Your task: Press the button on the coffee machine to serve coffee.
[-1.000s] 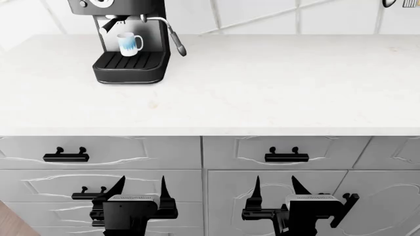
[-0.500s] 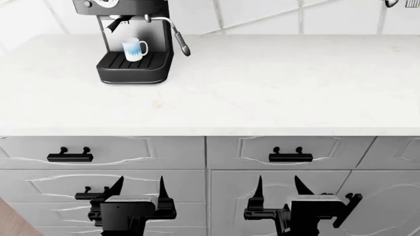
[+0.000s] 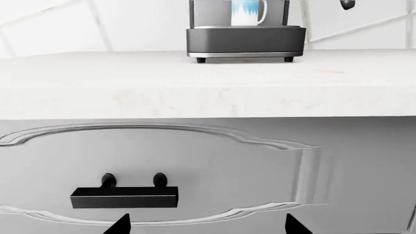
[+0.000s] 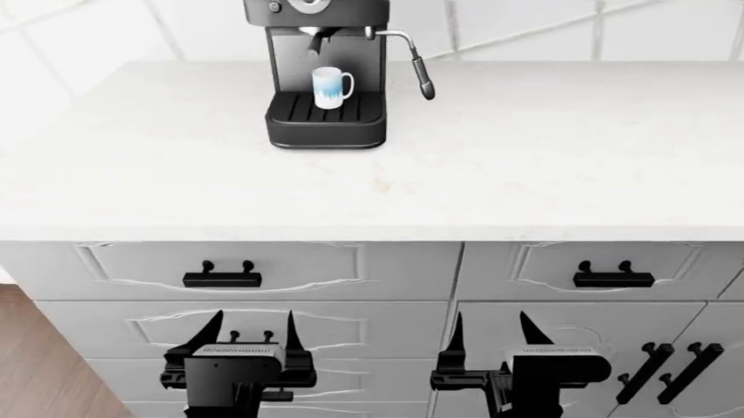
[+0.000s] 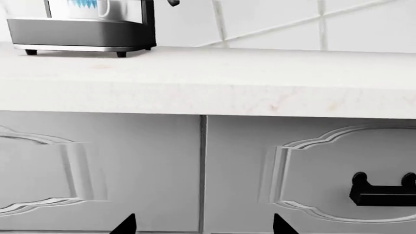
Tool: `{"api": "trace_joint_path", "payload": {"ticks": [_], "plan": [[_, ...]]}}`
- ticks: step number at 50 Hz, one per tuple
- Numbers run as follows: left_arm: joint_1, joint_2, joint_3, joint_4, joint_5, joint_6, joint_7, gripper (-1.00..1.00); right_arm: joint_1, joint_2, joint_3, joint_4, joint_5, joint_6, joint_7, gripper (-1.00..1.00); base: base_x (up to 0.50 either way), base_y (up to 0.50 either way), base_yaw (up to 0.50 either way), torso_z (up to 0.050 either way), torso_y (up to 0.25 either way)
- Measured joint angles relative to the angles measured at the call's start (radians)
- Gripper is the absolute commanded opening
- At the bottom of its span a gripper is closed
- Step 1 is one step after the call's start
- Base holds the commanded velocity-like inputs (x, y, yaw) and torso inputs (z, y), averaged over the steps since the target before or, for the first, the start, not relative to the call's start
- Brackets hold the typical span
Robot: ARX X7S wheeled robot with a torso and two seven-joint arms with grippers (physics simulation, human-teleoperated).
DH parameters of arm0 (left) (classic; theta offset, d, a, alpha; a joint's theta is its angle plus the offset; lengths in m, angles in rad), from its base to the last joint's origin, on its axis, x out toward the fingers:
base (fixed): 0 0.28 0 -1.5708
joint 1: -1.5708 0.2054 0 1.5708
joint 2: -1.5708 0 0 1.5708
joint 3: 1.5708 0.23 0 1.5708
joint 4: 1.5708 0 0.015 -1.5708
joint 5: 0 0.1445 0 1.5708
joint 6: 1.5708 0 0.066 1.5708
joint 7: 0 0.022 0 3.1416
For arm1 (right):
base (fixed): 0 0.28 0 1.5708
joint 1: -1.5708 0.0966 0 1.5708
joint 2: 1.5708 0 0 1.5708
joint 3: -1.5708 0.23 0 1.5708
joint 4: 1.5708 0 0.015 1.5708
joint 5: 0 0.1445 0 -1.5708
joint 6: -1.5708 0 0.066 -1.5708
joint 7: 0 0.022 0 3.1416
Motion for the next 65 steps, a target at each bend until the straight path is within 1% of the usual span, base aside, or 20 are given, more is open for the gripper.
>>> {"api": "trace_joint_path", "payload": {"ticks": [12,42,65], "plan": [[-0.005,-0.014,0.018,-0.002,-0.012,-0.002,-0.013,1.00,0.002,0.014,-0.018,-0.001,0.006,-0.003,0.017,1.00,0.02,0.47,0.00,0.000,0.000],[0.001,-0.049,0.043,0.004,-0.043,0.003,-0.036,1.00,0.003,0.041,-0.051,-0.009,0.020,-0.012,0.054,1.00,0.00,0.00,0.00,0.000,0.000],[0.002,-0.066,0.067,0.006,-0.050,0.029,-0.050,1.00,0.005,0.057,-0.071,-0.012,0.026,-0.007,0.078,1.00,0.00,0.00,0.00,0.049,0.000]]}}
